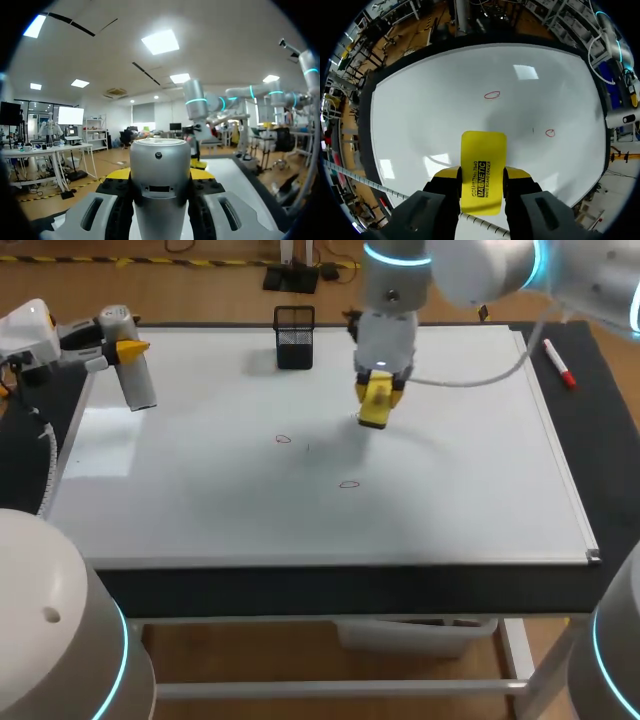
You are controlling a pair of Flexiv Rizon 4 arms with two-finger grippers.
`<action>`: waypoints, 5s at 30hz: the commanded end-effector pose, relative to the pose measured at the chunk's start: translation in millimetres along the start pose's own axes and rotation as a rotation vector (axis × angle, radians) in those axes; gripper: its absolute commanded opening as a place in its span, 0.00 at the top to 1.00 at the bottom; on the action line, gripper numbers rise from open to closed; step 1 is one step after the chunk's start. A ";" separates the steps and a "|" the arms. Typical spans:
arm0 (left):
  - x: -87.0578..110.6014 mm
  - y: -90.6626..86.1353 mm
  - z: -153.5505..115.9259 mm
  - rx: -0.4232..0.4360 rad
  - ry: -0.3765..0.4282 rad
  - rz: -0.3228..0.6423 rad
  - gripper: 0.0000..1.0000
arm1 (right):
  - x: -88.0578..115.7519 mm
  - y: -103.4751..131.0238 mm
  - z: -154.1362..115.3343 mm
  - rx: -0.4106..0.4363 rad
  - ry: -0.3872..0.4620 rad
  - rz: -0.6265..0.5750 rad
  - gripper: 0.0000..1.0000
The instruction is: Pick up the inspection probe, press it on each red-marked spot on the whiteboard one by one, put down the probe, pick up the eraser, and wipe off all the red marks.
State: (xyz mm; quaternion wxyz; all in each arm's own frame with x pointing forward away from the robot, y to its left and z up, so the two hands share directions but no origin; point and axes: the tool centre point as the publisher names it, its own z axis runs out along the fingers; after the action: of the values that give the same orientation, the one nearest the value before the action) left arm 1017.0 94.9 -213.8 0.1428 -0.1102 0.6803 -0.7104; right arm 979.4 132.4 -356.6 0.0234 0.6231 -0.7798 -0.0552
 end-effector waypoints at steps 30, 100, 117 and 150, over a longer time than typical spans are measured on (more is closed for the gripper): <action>0.4 -0.4 0.6 0.001 -0.002 0.002 1.00 | -193.0 57.9 49.2 0.021 0.112 -0.344 1.00; 0.4 -0.4 0.6 0.001 -0.002 0.002 1.00 | -102.1 32.3 67.9 0.000 0.087 -0.205 1.00; 0.4 -0.4 0.6 0.001 -0.002 0.002 1.00 | -36.1 -11.8 17.9 0.017 0.047 -0.083 1.00; 0.4 -0.4 0.6 0.001 -0.002 0.002 1.00 | 182.7 -81.1 -1.4 0.012 -0.020 0.298 1.00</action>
State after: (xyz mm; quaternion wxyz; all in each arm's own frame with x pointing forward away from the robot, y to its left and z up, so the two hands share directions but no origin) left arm 1016.9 94.8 -213.8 0.1428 -0.1103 0.6804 -0.7103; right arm 1023.1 -47.3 -371.3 0.0367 0.4995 -0.8646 -0.0405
